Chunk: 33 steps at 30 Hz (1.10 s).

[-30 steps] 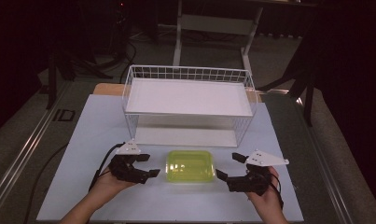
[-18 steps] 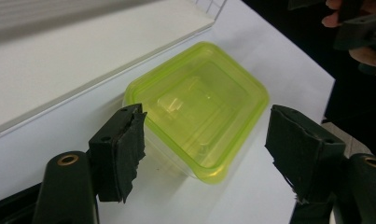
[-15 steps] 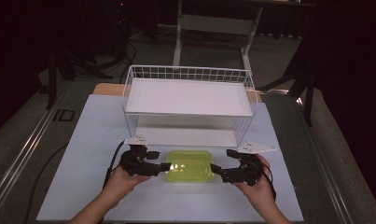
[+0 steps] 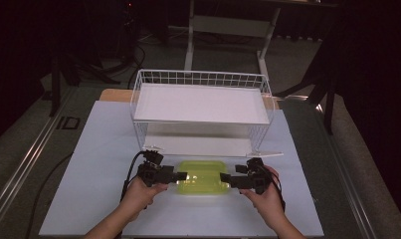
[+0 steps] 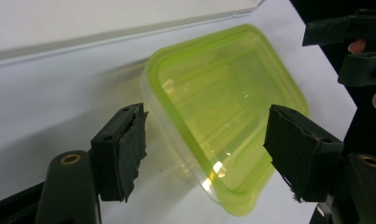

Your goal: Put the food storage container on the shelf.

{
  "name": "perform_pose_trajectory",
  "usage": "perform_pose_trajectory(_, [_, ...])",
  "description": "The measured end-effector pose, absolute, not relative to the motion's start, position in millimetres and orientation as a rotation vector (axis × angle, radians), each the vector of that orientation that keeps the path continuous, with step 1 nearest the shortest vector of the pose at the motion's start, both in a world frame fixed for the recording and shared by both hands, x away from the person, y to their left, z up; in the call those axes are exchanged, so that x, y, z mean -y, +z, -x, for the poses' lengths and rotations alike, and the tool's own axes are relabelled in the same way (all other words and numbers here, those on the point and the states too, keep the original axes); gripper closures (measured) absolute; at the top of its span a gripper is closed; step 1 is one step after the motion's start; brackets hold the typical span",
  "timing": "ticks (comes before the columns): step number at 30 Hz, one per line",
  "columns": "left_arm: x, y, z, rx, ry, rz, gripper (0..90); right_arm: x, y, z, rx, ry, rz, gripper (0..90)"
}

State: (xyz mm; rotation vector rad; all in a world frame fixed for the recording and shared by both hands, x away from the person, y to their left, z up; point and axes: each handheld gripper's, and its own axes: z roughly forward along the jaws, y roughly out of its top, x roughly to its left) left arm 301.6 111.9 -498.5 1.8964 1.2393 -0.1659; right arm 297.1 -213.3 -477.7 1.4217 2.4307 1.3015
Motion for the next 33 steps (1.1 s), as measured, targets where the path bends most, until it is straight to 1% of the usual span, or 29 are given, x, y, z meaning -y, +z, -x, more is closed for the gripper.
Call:
perform_pose_trajectory(1, [-112.8,-500.9,-302.6,-1.250,-0.177,-1.887,31.2,212.9,-479.9,-299.1,-2.442,1.295,-1.441,21.9])
perform_pose_trajectory(3, [-114.3,-505.1,-304.0,-1.279,-0.192,-1.870,38.0,211.7,-484.1,-302.3,-2.454,1.286,-1.476,23.0])
perform_pose_trajectory(5, [-116.0,-509.6,-305.9,-1.289,-0.217,-1.851,39.4,210.7,-488.7,-304.8,-2.462,1.275,-1.506,23.0])
perform_pose_trajectory(6, [-116.5,-511.6,-306.5,-1.302,-0.230,-1.841,42.6,210.6,-491.2,-306.2,-2.462,1.276,-1.535,23.0])
perform_pose_trajectory(8, [-117.2,-515.2,-308.0,-1.308,-0.263,-1.832,44.1,210.1,-495.6,-308.6,-2.465,1.270,-1.581,23.8])
perform_pose_trajectory(9, [-116.6,-516.6,-308.2,-1.313,-0.271,-1.826,47.1,209.6,-497.5,-309.7,-2.473,1.263,-1.592,25.1])
perform_pose_trajectory(10, [-115.9,-518.0,-308.5,-1.312,-0.281,-1.820,47.8,209.0,-499.1,-310.3,-2.474,1.251,-1.599,29.0])
perform_pose_trajectory(11, [-115.7,-519.0,-308.8,-1.309,-0.287,-1.827,49.8,208.3,-500.5,-310.9,-2.486,1.246,-1.610,30.4])
perform_pose_trajectory(13, [-114.4,-519.9,-308.1,-1.303,-0.255,-1.850,53.1,207.1,-502.5,-311.6,-2.498,1.233,-1.634,36.1])
perform_pose_trajectory(14, [-114.4,-519.9,-308.1,-1.303,-0.255,-1.850,55.9,207.1,-502.5,-311.6,-2.498,1.233,-1.634,36.1])
perform_pose_trajectory(15, [-115.4,-521.2,-308.1,-1.311,-0.256,-1.844,55.9,206.1,-503.1,-311.6,-2.501,1.220,-1.640,36.5])
perform_pose_trajectory(16, [-115.7,-521.6,-307.9,-1.309,-0.259,-1.839,60.7,205.6,-503.9,-310.8,-2.503,1.215,-1.649,42.9])
perform_pose_trajectory(17, [-114.1,-521.8,-307.0,-1.298,-0.267,-1.838,62.2,206.2,-503.9,-310.3,-2.493,1.217,-1.662,46.5])
perform_pose_trajectory(18, [-113.7,-521.7,-306.9,-1.288,-0.276,-1.849,62.5,206.8,-504.3,-310.4,-2.498,1.221,-1.666,48.5])
perform_pose_trajectory(19, [-113.7,-521.7,-306.9,-1.288,-0.276,-1.849,65.6,206.8,-504.3,-310.4,-2.498,1.221,-1.666,48.5])
perform_pose_trajectory(20, [-111.6,-521.9,-306.8,-1.286,-0.289,-1.848,67.5,207.3,-504.4,-309.9,-2.488,1.220,-1.674,56.9])
perform_pose_trajectory(21, [-111.6,-521.9,-306.8,-1.286,-0.289,-1.848,67.5,207.3,-504.4,-309.9,-2.488,1.220,-1.674,56.9])
perform_pose_trajectory(25, [-111.0,-520.5,-305.3,-1.273,-0.277,-1.862,69.6,210.6,-504.7,-310.0,-2.480,1.214,-1.708,68.7])
perform_pose_trajectory(29, [-108.8,-516.4,-300.9,-1.245,-0.228,-1.902,69.5,212.9,-503.3,-309.0,-2.474,1.224,-1.718,71.0])
perform_pose_trajectory(33, [-107.5,-513.8,-297.6,-1.254,-0.221,-1.911,70.7,211.8,-501.6,-305.1,-2.464,1.217,-1.706,71.7])
